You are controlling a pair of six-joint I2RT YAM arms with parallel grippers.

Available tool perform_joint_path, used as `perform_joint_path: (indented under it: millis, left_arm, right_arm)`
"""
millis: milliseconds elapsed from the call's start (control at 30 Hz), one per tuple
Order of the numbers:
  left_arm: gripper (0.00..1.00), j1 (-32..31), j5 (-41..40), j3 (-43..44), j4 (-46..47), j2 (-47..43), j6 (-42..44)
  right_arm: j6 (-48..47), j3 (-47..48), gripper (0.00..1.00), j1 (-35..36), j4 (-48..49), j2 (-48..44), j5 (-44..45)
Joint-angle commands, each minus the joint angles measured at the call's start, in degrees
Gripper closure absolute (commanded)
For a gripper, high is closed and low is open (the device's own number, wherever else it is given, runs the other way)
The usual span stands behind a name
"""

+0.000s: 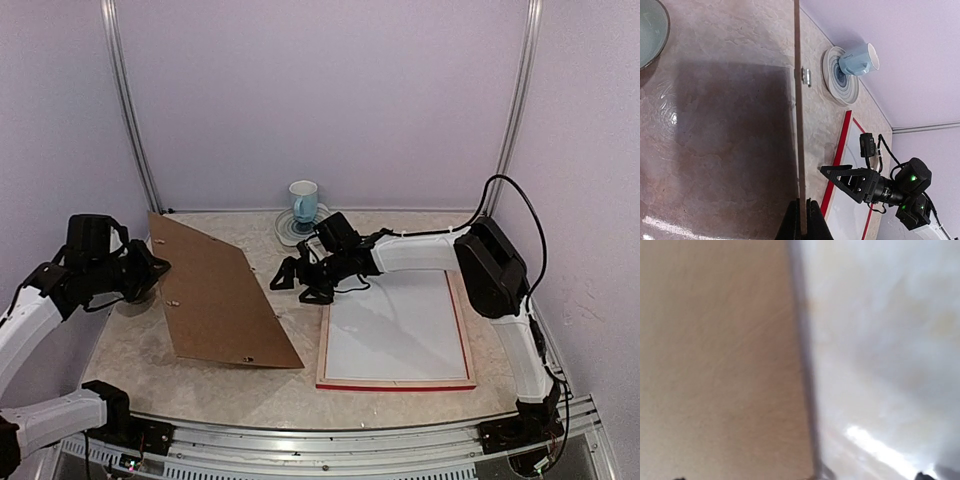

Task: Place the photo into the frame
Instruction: Pick up the backboard from the center of the board, then place the backboard on the frame body.

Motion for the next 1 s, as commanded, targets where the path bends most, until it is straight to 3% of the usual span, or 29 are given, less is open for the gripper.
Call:
perform_joint_path:
  millis: [0, 667, 967]
  left_arm:
    - [1.0, 0.28, 0.76, 3.18, 2.2, -1.38, 3.16]
    - [1.0, 0.28, 14.97, 1.04, 22.91, -5.13, 1.06]
    - [1.0, 0.2, 16.65, 0.27, 24.81, -4.93, 0.42]
  right_arm:
    - [-1.24, -1.51, 0.01, -2.05, -0.67, -5.33, 0.27]
    - [-2.07, -10.72, 0.01, -3.67, 13.46, -9.1, -10.38]
    - [3.07, -16.88, 0.01, -5.15, 24.99, -11.25, -16.33]
